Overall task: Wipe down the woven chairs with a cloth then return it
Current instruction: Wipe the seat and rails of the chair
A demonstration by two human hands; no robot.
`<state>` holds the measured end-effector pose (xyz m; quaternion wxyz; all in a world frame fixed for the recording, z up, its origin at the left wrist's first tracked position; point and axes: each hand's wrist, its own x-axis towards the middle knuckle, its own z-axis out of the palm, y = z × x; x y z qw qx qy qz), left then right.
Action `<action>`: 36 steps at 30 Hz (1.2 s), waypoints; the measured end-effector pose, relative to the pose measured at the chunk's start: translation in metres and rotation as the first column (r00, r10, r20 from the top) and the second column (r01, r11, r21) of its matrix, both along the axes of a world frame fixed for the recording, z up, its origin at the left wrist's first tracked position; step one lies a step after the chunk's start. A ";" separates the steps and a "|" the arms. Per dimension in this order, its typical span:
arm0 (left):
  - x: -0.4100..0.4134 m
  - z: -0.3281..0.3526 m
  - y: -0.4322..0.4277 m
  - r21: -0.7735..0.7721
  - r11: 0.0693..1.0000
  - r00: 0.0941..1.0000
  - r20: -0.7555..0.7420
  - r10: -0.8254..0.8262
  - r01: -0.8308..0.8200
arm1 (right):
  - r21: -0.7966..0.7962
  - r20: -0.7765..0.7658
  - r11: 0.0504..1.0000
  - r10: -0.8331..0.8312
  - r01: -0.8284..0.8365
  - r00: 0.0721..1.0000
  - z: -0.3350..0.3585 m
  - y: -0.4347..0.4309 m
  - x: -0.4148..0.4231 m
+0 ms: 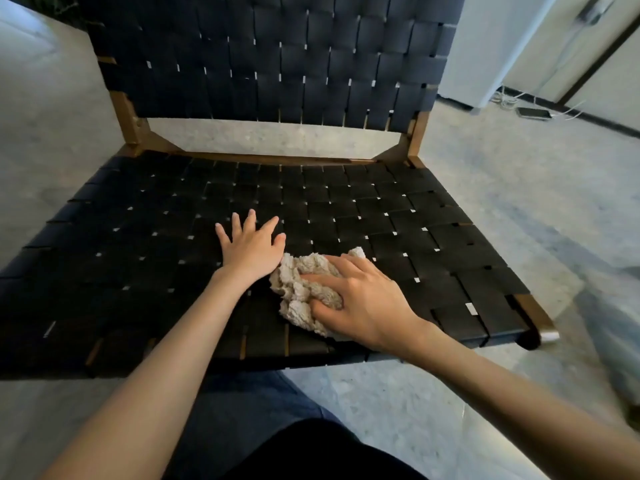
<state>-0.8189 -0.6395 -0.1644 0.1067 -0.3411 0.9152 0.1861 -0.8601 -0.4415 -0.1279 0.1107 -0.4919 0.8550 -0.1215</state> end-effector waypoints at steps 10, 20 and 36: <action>-0.010 -0.004 0.029 -0.012 0.993 0.991 -0.069 -0.116 0.116 | 0.164 -0.106 0.969 -0.170 0.186 0.980 0.006 0.045 -0.027; -0.027 -0.019 0.015 -0.134 0.980 0.977 -0.138 -0.164 0.146 | 0.268 -0.124 0.938 -0.192 0.219 0.974 -0.038 -0.048 -0.123; -0.083 -0.044 -0.006 -0.179 0.979 0.979 -0.159 -0.130 0.101 | 0.188 -0.192 0.925 -0.296 0.331 0.936 -0.075 -0.156 -0.232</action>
